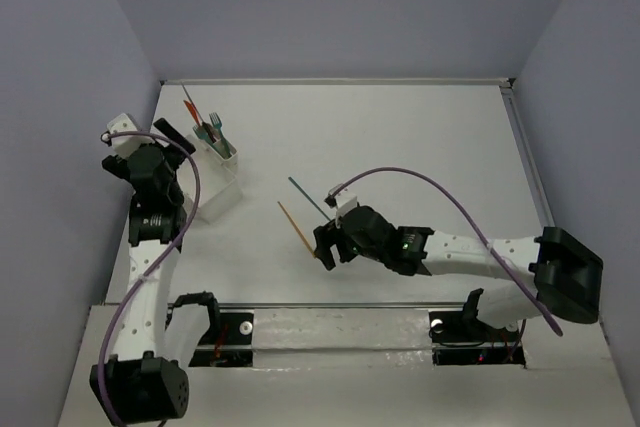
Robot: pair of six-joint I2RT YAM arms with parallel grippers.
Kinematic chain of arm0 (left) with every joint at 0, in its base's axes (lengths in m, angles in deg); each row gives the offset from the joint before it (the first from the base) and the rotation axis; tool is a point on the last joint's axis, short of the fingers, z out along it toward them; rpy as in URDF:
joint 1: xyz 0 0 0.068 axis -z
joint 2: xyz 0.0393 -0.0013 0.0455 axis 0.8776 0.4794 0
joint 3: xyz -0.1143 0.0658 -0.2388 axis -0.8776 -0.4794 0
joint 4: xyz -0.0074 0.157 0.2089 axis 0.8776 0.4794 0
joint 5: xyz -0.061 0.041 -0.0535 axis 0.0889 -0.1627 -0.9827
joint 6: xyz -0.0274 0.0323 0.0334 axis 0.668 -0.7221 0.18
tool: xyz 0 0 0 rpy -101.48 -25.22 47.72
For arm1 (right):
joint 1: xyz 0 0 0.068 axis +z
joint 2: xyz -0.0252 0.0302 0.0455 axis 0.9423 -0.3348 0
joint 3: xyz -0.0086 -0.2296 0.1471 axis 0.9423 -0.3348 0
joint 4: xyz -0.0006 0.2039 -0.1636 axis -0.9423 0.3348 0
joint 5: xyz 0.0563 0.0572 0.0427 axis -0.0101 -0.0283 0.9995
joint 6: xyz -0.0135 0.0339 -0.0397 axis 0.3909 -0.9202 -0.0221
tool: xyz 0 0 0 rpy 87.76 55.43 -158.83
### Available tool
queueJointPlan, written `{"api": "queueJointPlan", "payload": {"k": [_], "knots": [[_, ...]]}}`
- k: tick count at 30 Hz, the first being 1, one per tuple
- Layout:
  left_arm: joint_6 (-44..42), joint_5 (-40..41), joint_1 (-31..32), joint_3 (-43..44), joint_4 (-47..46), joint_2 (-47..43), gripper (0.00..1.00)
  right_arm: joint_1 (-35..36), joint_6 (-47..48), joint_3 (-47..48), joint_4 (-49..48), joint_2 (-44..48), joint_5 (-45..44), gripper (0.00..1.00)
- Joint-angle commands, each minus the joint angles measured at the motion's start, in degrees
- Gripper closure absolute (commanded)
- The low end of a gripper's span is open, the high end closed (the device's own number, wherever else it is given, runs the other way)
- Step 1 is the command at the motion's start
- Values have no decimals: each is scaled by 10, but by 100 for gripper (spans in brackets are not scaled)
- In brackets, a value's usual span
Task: Sort the eating utensils into containers
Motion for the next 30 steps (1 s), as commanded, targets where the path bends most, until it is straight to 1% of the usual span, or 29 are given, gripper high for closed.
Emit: {"api": "queueJointPlan", "payload": {"k": [1,5,7,9,11,12,14,15,17,18,20,21,22,26,27,28,29,30], "knots": [[-4,-26,58,6,-18,-73,1,2,-1,49,40,-61,-2,18],[-1,-27,106,16,8,-132,1,8,2,90,55,-123,-10,22],[6,-54,113,18,25,-154,1,8,5,117,68,-161,-13,24],[22,-85,113,16,38,-169,1,8,7,136,78,-184,-14,26],[33,-138,113,9,57,-183,1,13,7,153,86,-215,-15,29],[42,-177,113,-3,61,-196,1,13,4,168,90,-234,-17,33],[55,-209,113,-23,79,-211,1,13,2,181,93,-252,-23,36],[66,-244,113,-29,90,-214,1,13,2,193,99,-261,-24,37],[80,-258,113,-41,102,-221,1,13,1,204,104,-278,-25,44],[86,-264,113,-49,109,-222,1,13,-1,211,112,-295,-25,51],[100,-286,113,-49,137,-213,1,18,-5,231,123,-310,-29,56],[106,-302,113,-43,158,-206,2,18,-6,236,131,-322,-31,61],[109,-310,113,-42,166,-199,2,18,-6,240,134,-326,-32,63],[135,-343,113,-56,173,-196,2,18,-8,257,145,-347,-37,75],[144,-346,113,-63,172,-200,2,18,-7,261,146,-350,-39,80],[145,-345,113,-64,173,-204,2,18,-7,262,149,-352,-40,83],[146,-340,113,-67,174,-207,2,18,-7,262,149,-352,-42,91],[146,-340,113,-69,176,-207,2,18,-7,262,149,-350,-42,95]]}}
